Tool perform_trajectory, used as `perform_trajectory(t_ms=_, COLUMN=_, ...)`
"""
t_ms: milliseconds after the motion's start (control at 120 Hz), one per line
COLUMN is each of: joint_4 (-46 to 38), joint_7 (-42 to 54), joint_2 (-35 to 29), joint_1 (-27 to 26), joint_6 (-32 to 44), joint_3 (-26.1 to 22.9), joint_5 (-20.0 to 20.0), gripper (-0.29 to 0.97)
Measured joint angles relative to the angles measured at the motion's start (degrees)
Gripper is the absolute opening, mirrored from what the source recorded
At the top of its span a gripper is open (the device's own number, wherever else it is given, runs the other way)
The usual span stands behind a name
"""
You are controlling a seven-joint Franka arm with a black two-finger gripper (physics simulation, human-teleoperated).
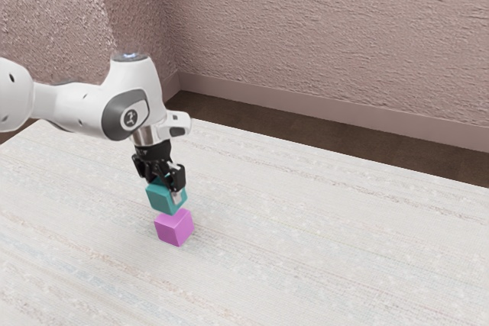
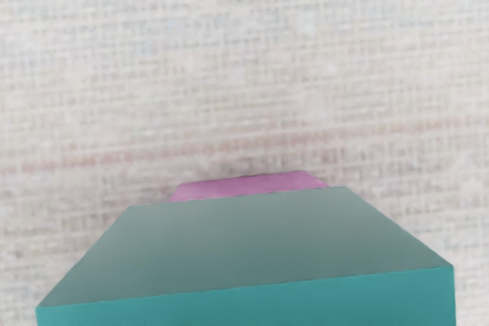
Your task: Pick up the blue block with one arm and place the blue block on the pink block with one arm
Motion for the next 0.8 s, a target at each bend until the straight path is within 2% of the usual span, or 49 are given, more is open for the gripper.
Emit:
perform_trajectory(t_ms=583, joint_4=-1.92, joint_7=-1.28, joint_2=-1.09, joint_1=-0.07, joint_6=0.30, joint_3=-0.21, joint_5=-0.14, gripper=0.31)
perform_trajectory(t_ms=800, joint_4=-1.89, joint_7=-0.86, joint_2=-1.12, joint_1=-0.11, joint_6=0.38, joint_3=-0.43, joint_5=-0.76, gripper=0.53)
